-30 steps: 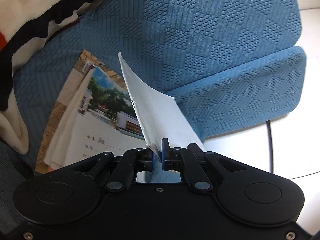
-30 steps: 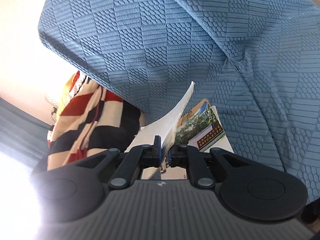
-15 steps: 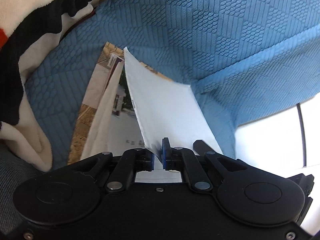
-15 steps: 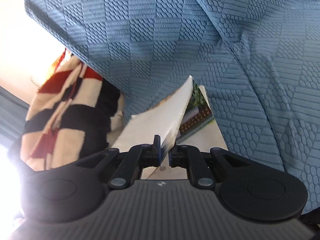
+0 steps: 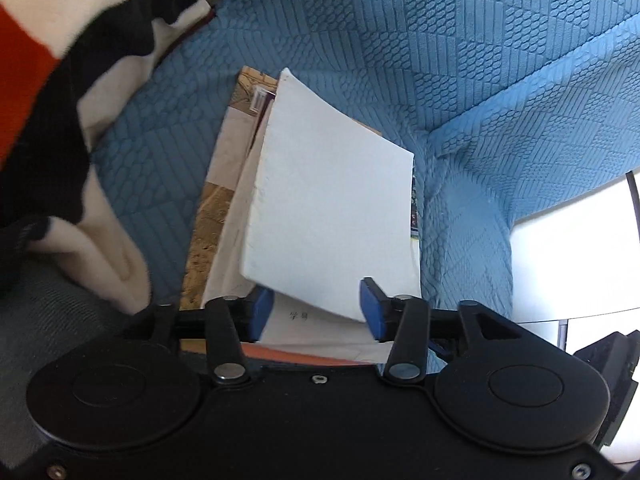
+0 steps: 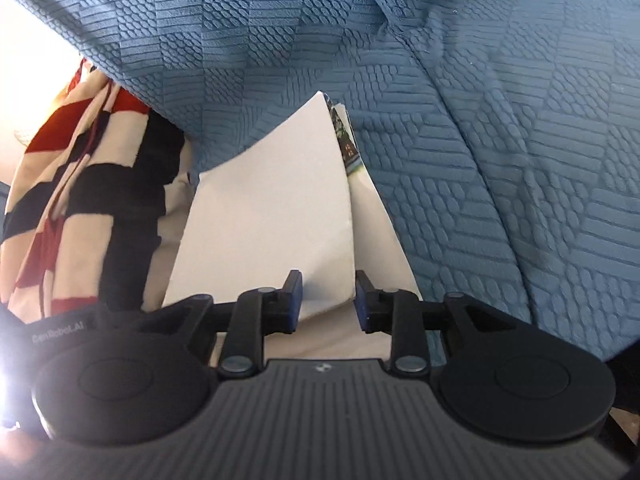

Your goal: Organize objects

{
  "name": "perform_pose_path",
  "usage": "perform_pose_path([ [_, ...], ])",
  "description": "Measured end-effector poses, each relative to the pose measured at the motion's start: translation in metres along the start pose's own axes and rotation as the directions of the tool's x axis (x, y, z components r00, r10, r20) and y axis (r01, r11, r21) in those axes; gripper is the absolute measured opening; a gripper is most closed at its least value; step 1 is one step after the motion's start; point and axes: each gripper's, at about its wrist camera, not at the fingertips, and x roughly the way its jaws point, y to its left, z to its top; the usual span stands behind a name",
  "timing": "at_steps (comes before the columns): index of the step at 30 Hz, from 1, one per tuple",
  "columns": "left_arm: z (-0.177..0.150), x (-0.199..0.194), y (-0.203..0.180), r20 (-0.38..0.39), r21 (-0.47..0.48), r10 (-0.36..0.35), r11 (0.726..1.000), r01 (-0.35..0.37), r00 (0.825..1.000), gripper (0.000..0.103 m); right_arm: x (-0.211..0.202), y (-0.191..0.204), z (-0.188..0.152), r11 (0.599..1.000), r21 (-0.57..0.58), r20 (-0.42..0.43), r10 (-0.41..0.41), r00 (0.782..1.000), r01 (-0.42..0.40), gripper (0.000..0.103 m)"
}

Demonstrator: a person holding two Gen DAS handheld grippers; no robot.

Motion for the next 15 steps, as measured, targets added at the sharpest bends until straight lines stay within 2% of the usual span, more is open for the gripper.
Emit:
perform_pose_path([
  [4,-0.005,-0.025,-0.009,0.032,0.043,0.024,0.999,-0.025,0.999,0.056,-0.02,0.007,-0.003,0.999,-0.039,0.013,-0.007,1.0,0.007,0.031],
  [7,-0.01,-0.053,-0.027,0.082,0.112,0.047,0.992,-0.056,0.996,0.062,-0.042,0.017,0.001,0.998,-0.07,0.042,0.006,0.999,-0.003,0.031],
  [12,-0.018,-0.105,-0.056,0.182,0.186,0.03,0.981,-0.064,0.983,0.07,-0.093,0.047,0.013,0.982,-0.186,0.118,0.015,0.993,0.007,0.031],
  [15,-0.021,-0.133,-0.072,0.244,0.226,0.022,0.971,-0.079,0.97,0.076,-0.124,0.065,0.018,0.968,-0.249,0.165,0.031,0.986,0.011,0.031],
])
